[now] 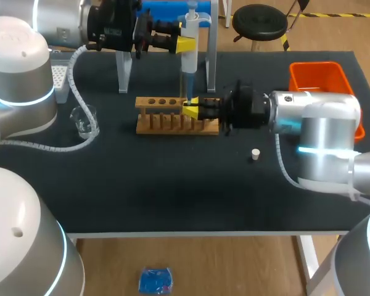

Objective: Invert the test tube, pick up the pipette, mount the tip to pipette, aspirate from beaker and dispense into the tube, eject the tip, return the pipette, and cap with the stopper.

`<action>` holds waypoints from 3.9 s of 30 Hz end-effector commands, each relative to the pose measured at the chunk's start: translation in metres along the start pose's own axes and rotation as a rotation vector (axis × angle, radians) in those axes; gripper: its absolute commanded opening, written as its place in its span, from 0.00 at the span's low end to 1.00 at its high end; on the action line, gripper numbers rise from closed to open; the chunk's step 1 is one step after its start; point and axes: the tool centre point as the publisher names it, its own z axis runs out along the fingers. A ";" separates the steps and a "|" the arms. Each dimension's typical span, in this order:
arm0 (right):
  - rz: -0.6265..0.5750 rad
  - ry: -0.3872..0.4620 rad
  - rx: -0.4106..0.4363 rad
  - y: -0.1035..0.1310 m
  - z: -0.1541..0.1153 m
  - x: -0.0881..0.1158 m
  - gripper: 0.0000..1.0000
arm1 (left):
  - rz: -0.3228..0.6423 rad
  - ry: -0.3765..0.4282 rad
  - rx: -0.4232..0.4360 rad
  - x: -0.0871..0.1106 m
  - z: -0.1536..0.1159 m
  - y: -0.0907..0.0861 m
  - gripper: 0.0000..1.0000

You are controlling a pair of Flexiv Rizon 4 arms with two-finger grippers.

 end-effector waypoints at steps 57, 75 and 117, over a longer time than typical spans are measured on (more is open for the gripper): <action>0.050 0.029 0.333 -0.032 -0.060 0.006 1.00 | -0.002 -0.003 0.000 0.002 0.001 0.008 0.00; 0.050 0.029 0.333 -0.032 -0.060 0.006 1.00 | 0.001 -0.005 0.002 0.002 -0.003 0.007 0.00; 0.050 0.029 0.333 -0.032 -0.060 0.006 1.00 | 0.086 -0.018 -0.024 -0.053 -0.248 0.083 0.00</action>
